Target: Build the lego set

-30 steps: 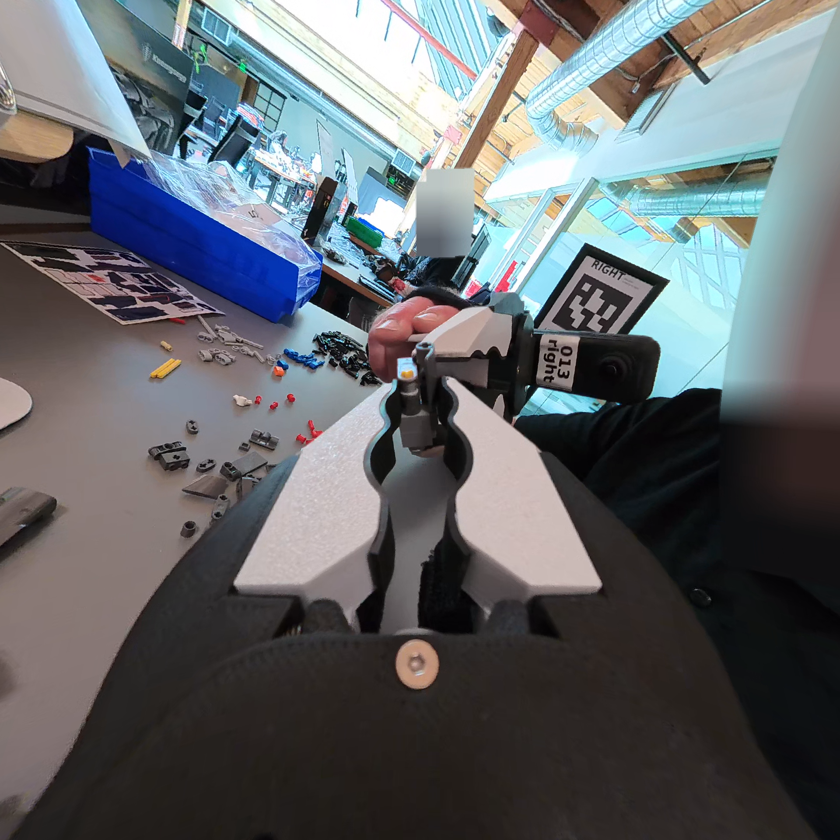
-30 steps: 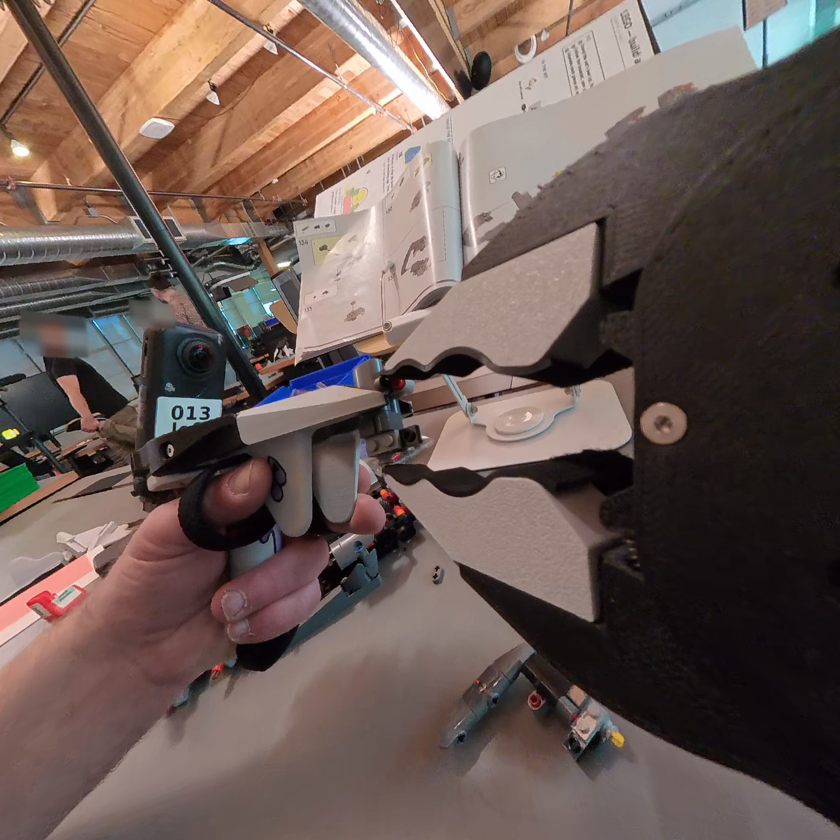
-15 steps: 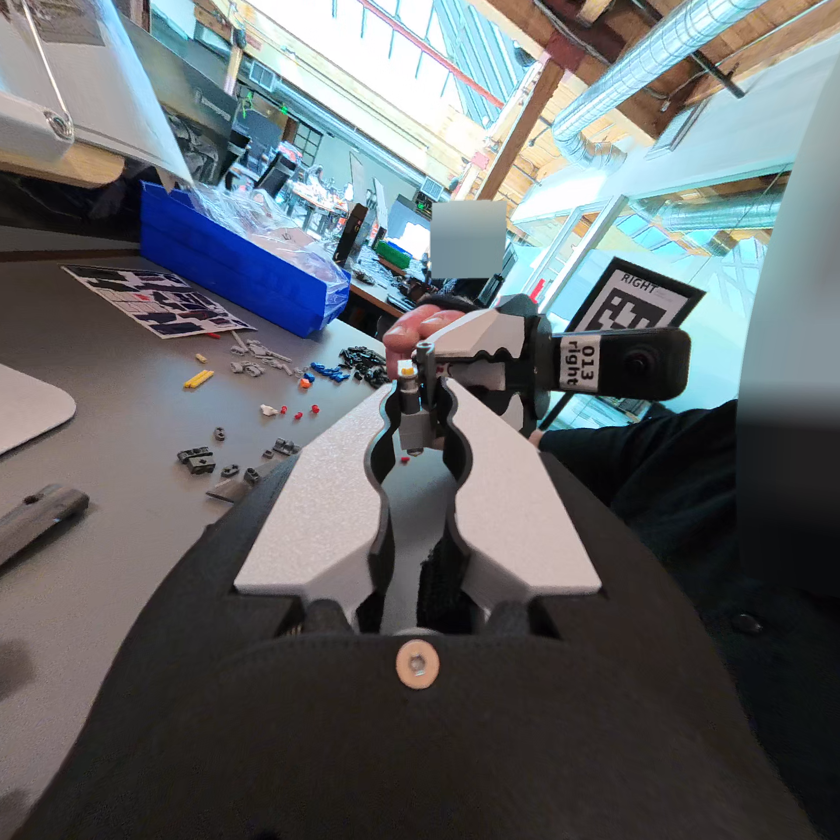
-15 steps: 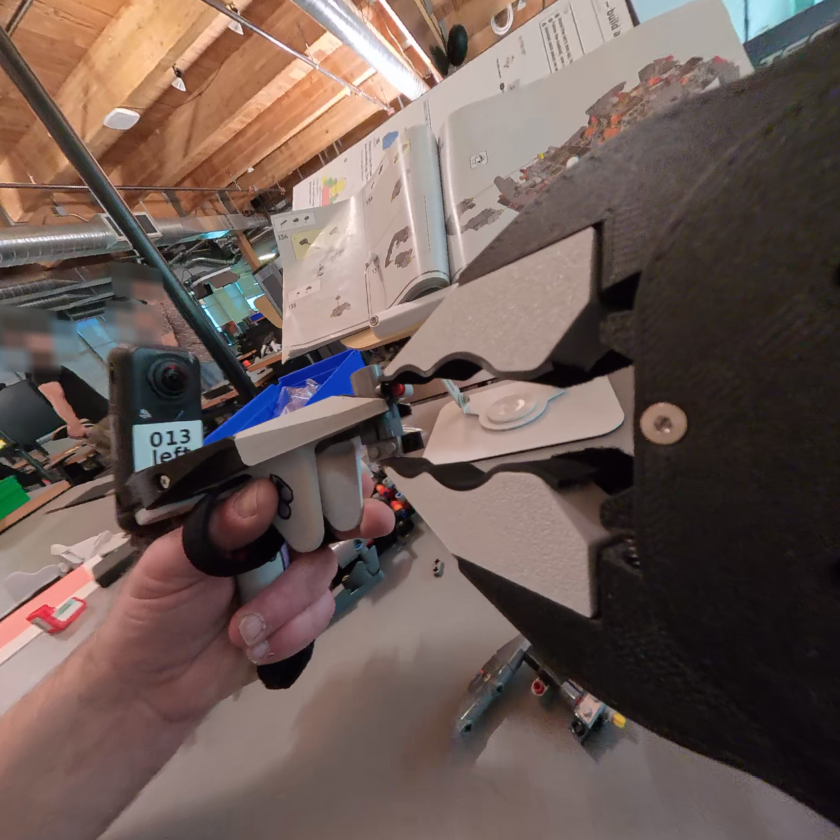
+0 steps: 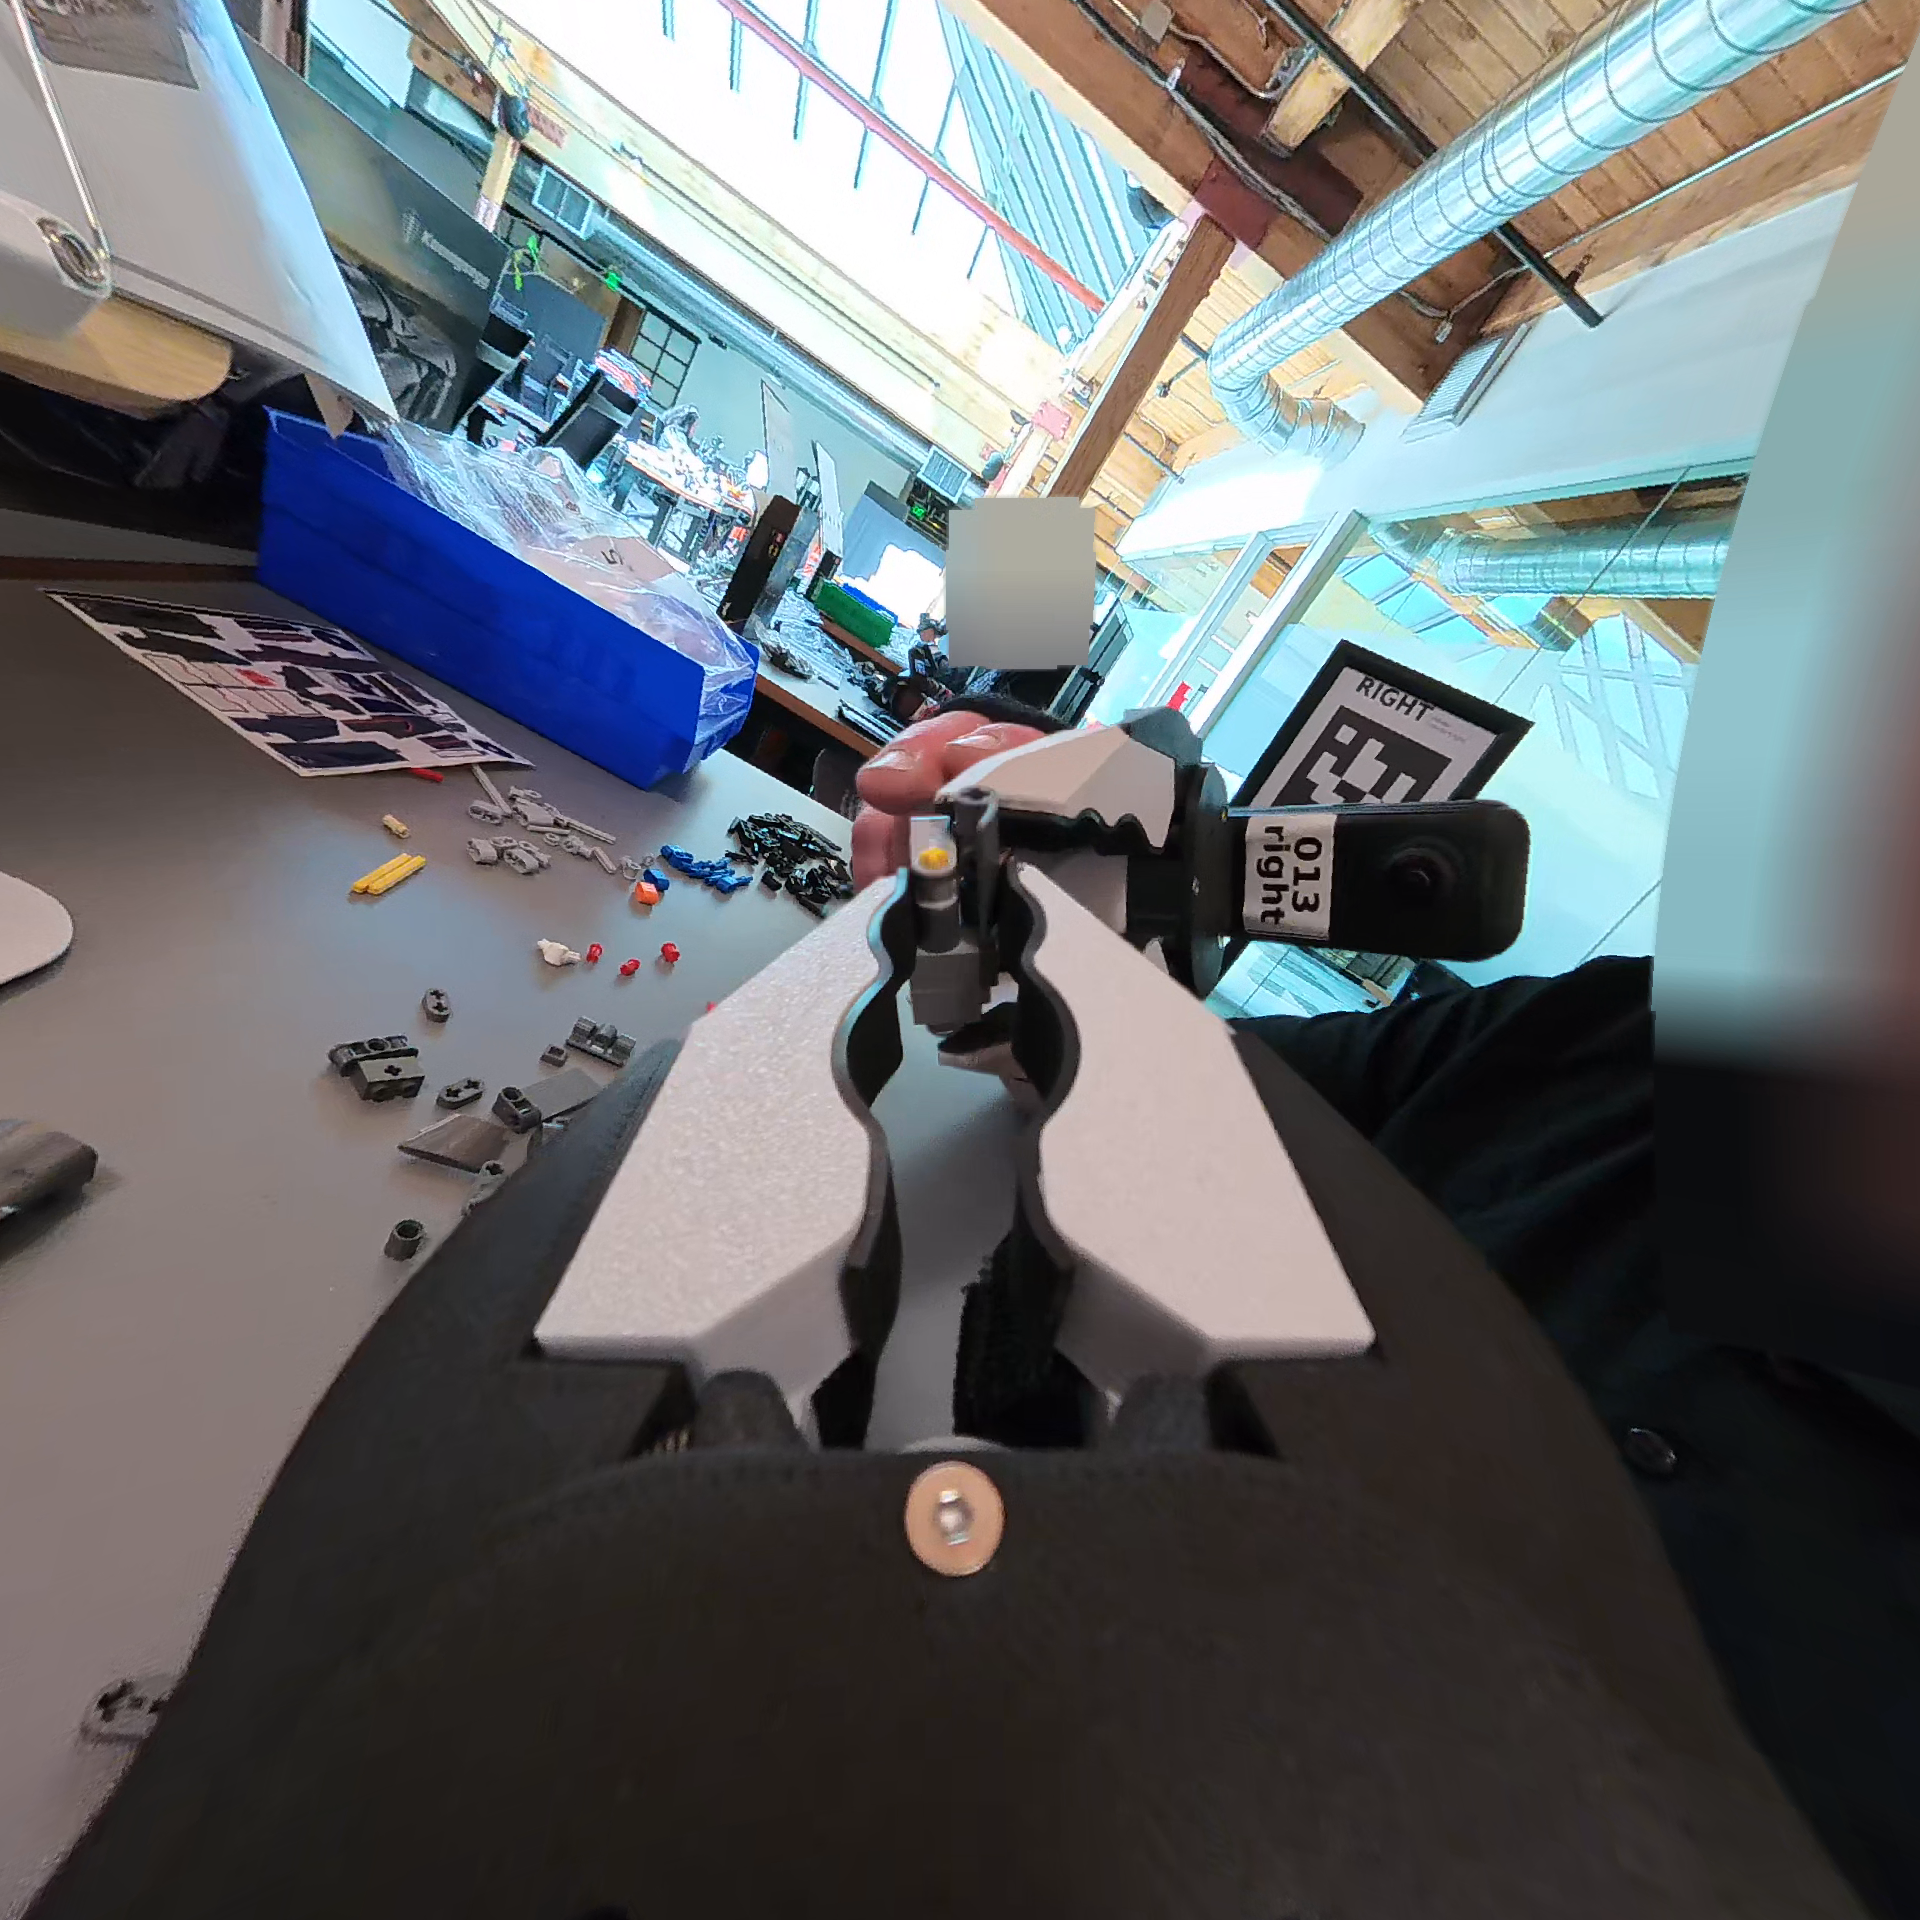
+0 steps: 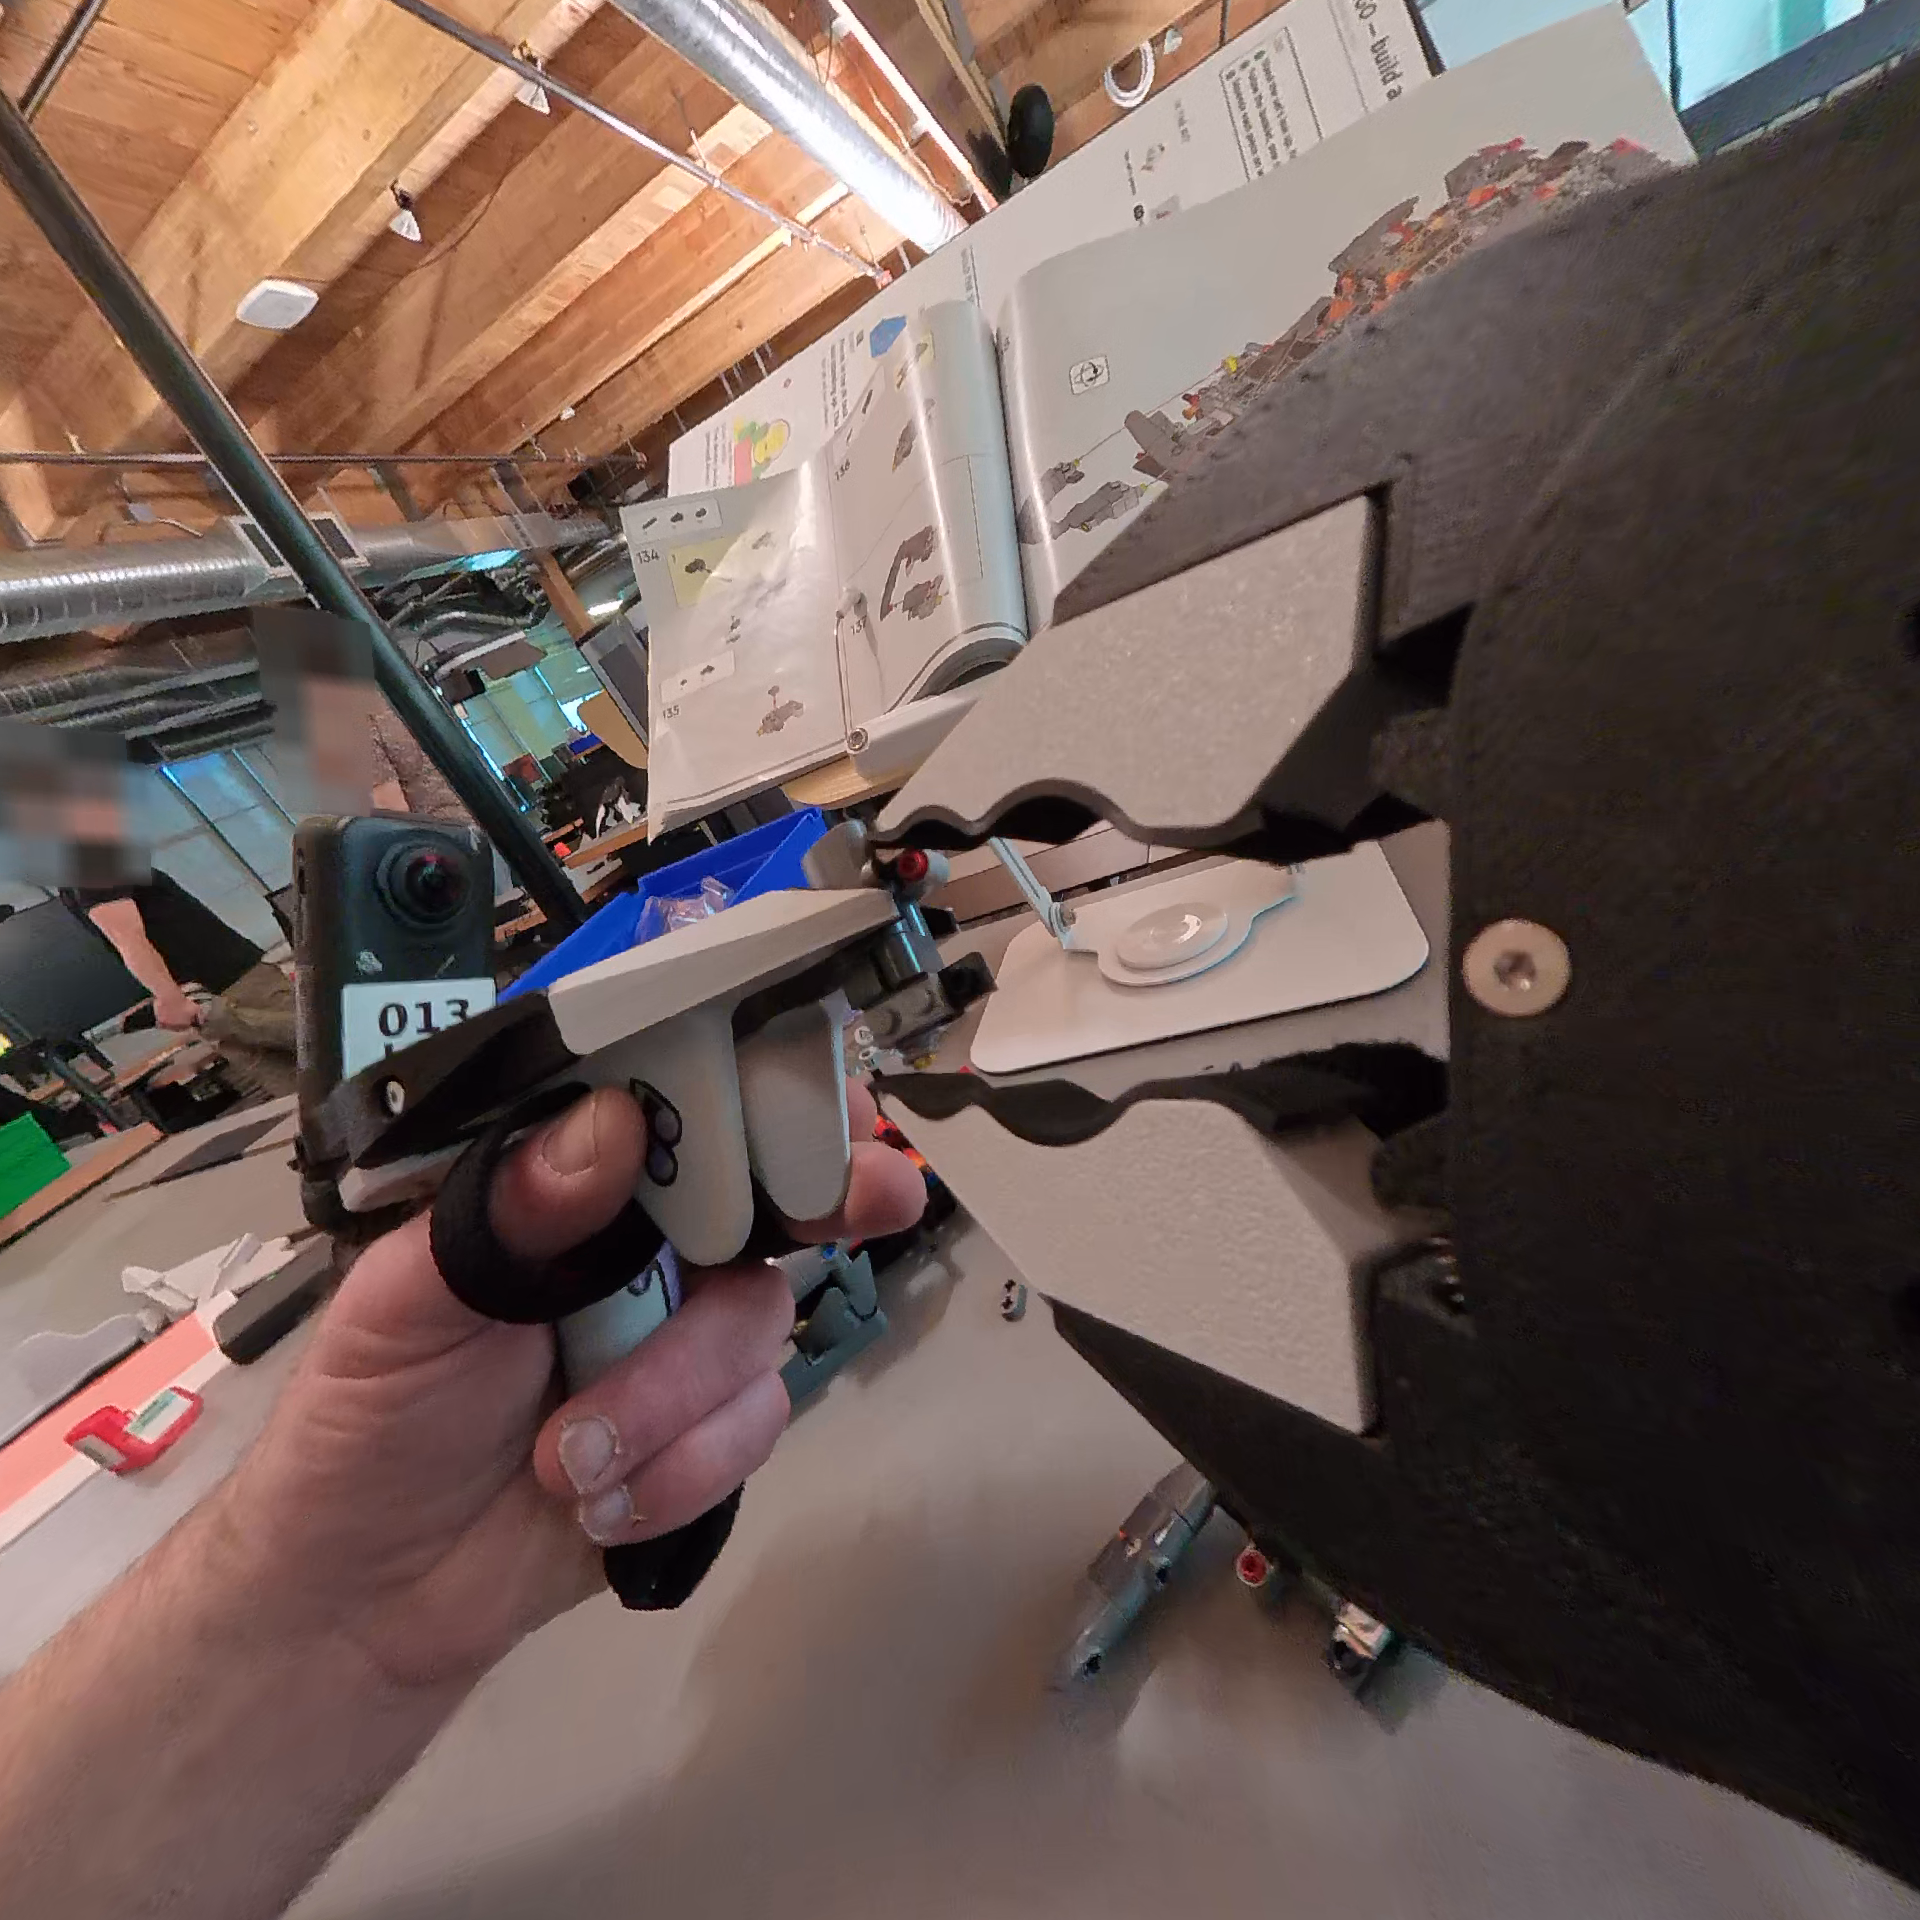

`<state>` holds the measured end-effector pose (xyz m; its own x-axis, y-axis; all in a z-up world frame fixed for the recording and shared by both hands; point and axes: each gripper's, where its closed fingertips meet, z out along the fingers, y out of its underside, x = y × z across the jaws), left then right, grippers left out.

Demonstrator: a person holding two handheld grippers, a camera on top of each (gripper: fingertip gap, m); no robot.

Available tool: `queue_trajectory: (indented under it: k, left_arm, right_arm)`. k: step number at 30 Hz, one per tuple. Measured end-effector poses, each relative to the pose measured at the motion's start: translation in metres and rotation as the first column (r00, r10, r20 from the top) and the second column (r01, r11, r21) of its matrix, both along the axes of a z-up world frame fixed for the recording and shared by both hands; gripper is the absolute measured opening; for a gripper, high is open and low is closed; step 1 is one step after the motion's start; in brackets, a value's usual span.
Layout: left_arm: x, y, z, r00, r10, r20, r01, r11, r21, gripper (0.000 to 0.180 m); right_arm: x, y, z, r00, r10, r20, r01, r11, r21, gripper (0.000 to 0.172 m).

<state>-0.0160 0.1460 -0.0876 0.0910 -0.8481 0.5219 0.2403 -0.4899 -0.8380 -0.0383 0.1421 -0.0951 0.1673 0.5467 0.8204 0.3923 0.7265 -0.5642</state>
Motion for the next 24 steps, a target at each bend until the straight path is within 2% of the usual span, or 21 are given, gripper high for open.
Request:
queue_trajectory:
  k: [5, 8, 24]
  left_arm:
    - [0.001, -0.001, 0.0, 1.0, -0.016, -0.007, 0.016, 1.0, -0.003, 0.014]
    - [0.002, -0.002, -0.003, 1.0, -0.027, -0.015, 0.026, 1.0, -0.009, 0.013]
    - [0.008, -0.004, -0.014, 0.997, -0.051, -0.062, 0.05, 0.999, -0.012, 0.014]
  right_arm:
    - [0.001, -0.002, -0.005, 0.998, 0.008, 0.056, -0.01, 0.999, 0.047, 0.049]
    - [0.003, -0.001, -0.005, 0.998, -0.001, 0.062, -0.003, 0.998, 0.069, 0.04]
    - [0.008, -0.001, -0.013, 0.993, 0.001, 0.121, -0.017, 0.99, 0.137, 0.038]
